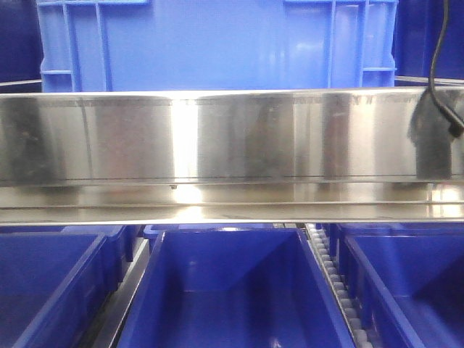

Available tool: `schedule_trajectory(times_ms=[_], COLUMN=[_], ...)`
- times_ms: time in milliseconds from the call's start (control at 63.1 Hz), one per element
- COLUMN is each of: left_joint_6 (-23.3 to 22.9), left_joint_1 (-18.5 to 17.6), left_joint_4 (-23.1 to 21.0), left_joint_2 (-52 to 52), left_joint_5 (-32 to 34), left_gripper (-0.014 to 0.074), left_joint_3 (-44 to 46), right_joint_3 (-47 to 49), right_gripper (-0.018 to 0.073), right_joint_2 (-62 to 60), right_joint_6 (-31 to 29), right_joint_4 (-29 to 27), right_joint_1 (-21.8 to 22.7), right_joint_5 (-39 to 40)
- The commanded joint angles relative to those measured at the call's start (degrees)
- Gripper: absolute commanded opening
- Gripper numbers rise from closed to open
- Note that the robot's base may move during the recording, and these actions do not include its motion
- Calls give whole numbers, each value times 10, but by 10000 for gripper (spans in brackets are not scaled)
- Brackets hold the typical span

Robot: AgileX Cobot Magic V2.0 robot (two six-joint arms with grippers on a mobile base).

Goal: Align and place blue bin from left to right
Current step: 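Close both grippers on opposite side walls of the blue bin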

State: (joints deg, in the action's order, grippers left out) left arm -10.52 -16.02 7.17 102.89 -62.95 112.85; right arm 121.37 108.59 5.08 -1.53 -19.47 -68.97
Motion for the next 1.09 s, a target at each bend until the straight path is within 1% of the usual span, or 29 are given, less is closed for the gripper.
schedule_trajectory(times_ms=[0, 285, 365, 396, 444, 523, 539, 555, 618, 650, 666, 698, 729, 777, 840, 1078], left_joint_6=[-6, -6, -6, -6, -6, -6, -6, -6, -6, -6, -6, -6, -6, -6, -6, -7], left_joint_1=[-3, -3, -3, -3, -3, -3, -3, -3, -3, -3, -3, -3, -3, -3, -3, -3], left_joint_4=[-4, -4, -4, -4, -4, -4, -4, -4, -4, -4, -4, -4, -4, -4, -4, -4], left_joint_2=[4, 14, 15, 16, 16, 16, 16, 16, 16, 16, 16, 16, 16, 16, 16, 12], left_joint_5=[10, 14, 14, 14, 13, 10, 10, 10, 10, 10, 10, 10, 10, 10, 10, 6], left_gripper=[465, 463, 443, 433, 392, 293, 269, 232, 119, 57, 11, -43, -27, -3, -20, -19], left_joint_3=[4, 4, 4, 4, 4, 4, 4, 4, 4, 4, 4, 4, 4, 4, 4, 12], right_joint_3=[4, 4, 4, 4, 4, 4, 4, 4, 4, 4, 4, 4, 4, 4, 4, 5], right_gripper=[559, 558, 515, 471, 401, 242, 204, 146, -10, -84, -104, -81, -64, -67, -76, -76], right_joint_2=[3, 7, 10, 12, 13, 13, 13, 13, 13, 13, 13, 13, 13, 13, 13, 5], right_joint_6=[0, 0, 0, 0, 0, 0, 0, 0, 0, 0, 2, 3, 3, 3, 3, 3], right_joint_4=[-1, -1, -1, -1, -1, -1, -1, -1, -1, -1, -1, -1, -1, -1, -1, -1], right_joint_1=[-1, -1, -1, -1, -1, -1, -1, -1, -1, -1, -1, -1, -1, -1, -1, -1], right_joint_5=[13, 23, 23, 22, 22, 21, 19, 18, 13, 11, 11, 11, 11, 11, 12, 14])
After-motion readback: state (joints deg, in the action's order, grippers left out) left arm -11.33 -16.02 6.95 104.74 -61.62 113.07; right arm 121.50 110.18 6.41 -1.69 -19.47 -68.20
